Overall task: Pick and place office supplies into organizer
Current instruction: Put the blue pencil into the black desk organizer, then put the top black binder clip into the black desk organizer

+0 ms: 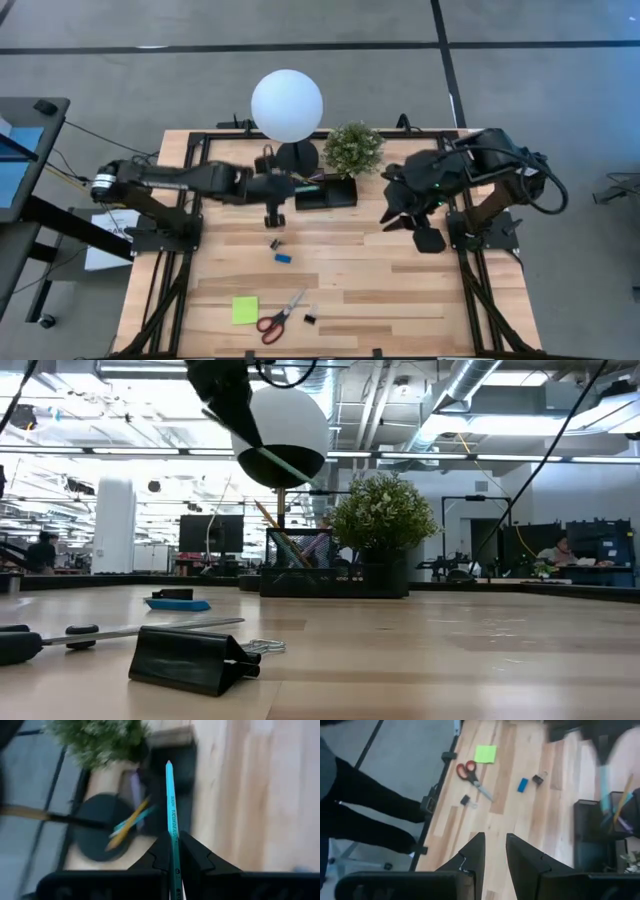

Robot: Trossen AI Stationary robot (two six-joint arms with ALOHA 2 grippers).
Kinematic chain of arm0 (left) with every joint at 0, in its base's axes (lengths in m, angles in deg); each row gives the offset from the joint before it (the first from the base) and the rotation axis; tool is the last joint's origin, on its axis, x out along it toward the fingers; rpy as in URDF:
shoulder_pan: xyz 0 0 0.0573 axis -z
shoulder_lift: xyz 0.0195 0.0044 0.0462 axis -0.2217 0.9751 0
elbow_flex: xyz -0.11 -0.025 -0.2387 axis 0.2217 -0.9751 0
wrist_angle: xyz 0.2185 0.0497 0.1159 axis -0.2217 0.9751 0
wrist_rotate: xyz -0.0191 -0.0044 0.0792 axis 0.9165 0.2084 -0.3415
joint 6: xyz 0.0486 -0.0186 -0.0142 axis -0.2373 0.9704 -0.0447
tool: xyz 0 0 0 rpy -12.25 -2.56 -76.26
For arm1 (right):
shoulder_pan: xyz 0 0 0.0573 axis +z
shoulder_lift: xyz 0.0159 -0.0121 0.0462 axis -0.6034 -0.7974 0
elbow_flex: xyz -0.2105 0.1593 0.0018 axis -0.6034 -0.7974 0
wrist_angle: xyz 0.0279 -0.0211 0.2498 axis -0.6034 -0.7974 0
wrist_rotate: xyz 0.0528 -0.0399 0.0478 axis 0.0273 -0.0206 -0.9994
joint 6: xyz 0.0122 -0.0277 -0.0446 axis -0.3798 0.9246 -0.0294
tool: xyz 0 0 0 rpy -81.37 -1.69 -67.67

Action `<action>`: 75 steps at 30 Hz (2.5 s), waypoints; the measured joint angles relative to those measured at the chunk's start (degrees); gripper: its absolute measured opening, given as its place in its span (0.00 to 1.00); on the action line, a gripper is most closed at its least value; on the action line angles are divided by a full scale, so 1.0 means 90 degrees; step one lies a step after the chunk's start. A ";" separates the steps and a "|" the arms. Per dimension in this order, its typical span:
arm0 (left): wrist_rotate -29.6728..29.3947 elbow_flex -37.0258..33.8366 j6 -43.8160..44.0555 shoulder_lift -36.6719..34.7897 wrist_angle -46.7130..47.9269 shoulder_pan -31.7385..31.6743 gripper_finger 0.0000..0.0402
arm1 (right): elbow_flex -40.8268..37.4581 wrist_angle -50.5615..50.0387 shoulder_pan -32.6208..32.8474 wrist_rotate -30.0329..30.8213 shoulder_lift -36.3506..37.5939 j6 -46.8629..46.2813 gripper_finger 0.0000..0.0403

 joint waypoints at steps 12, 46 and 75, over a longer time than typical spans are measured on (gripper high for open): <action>0.0266 0.1357 -0.1867 0.1495 0.1423 -0.1221 0.01 | -0.0003 -0.0030 0.0695 0.0316 0.0015 -0.0146 0.18; 0.0954 0.1630 -0.2549 0.2526 0.0580 -0.1454 0.32 | -0.0003 -0.0030 0.0723 0.0484 0.0015 -0.0280 0.18; 0.2156 0.3767 0.0886 0.1008 0.4687 0.0399 0.28 | -0.0603 0.0335 0.1714 0.1327 0.1264 -0.0180 0.18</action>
